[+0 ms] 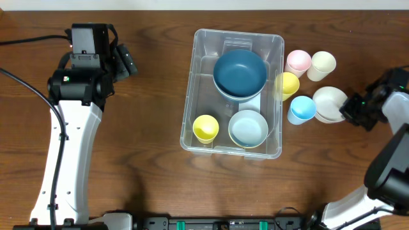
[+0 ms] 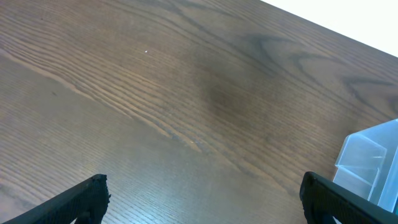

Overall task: Pack container
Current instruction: 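Reach the right gripper to the white bowl and grasp its rim, then carry the white bowl into the bin and stack it on the grey bowl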

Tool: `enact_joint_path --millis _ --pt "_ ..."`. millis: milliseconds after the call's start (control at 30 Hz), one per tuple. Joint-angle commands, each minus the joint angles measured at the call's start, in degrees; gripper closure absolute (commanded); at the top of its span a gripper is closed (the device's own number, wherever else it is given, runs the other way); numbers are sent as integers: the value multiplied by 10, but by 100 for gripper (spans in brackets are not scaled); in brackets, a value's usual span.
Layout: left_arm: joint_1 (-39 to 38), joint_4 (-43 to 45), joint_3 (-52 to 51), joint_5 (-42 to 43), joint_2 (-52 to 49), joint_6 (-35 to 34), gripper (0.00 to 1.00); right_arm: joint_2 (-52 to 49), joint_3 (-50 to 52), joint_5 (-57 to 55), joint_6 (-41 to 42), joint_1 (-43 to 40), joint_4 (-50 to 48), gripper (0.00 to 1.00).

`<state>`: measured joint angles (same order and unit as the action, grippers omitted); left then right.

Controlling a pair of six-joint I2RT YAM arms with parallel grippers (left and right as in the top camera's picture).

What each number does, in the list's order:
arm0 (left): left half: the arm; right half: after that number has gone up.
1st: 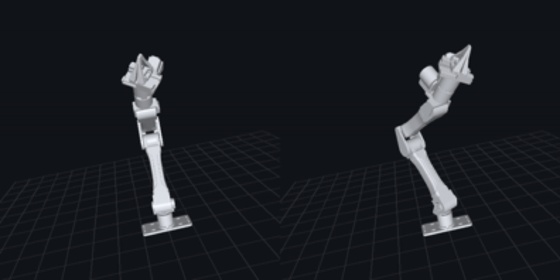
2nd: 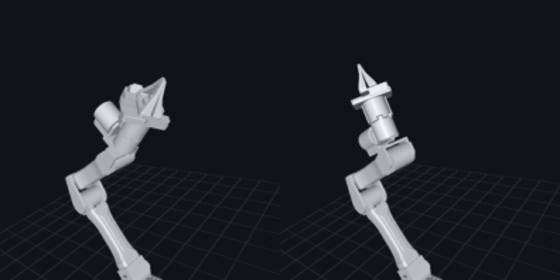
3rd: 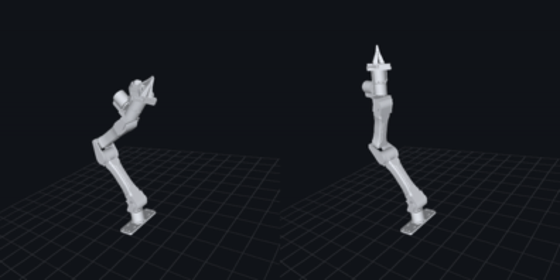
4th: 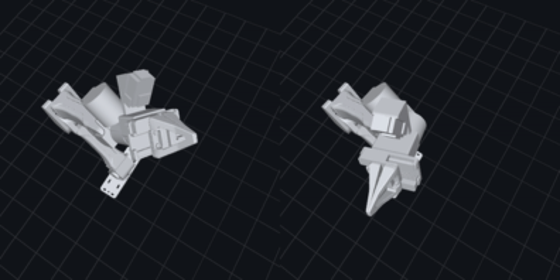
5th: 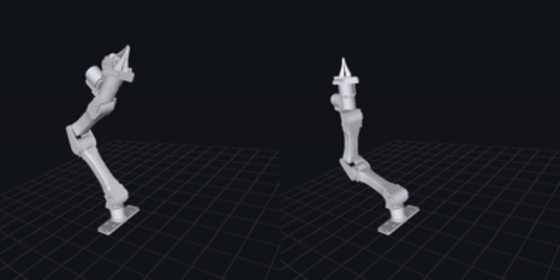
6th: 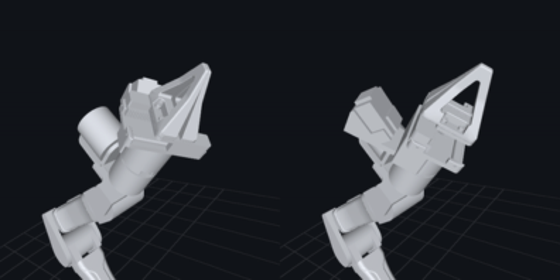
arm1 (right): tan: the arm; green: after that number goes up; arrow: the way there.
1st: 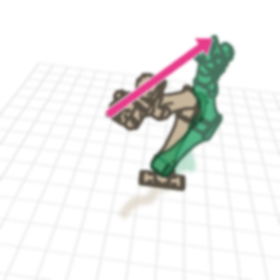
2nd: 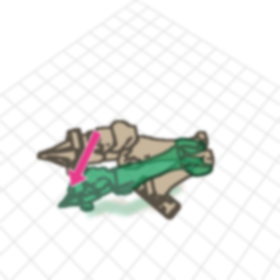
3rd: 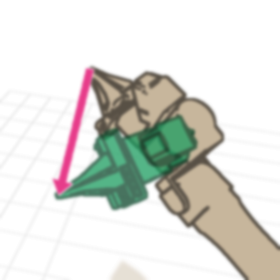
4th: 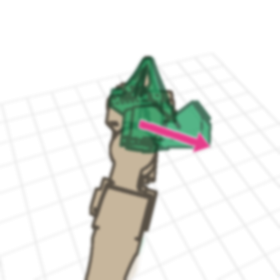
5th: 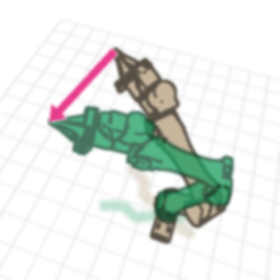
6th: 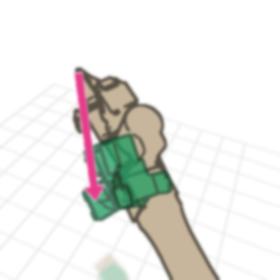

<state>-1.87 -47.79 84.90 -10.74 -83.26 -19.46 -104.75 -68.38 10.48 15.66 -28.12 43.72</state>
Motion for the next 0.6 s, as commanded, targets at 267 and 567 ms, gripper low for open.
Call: enact_joint_path --millis 267,567 --pt "2 -2 6 -5 -2 1 2 323 -3 54 -34 51 94 99" --pt "2 -2 6 -5 -2 1 2 475 -3 2 -39 303 105 99"
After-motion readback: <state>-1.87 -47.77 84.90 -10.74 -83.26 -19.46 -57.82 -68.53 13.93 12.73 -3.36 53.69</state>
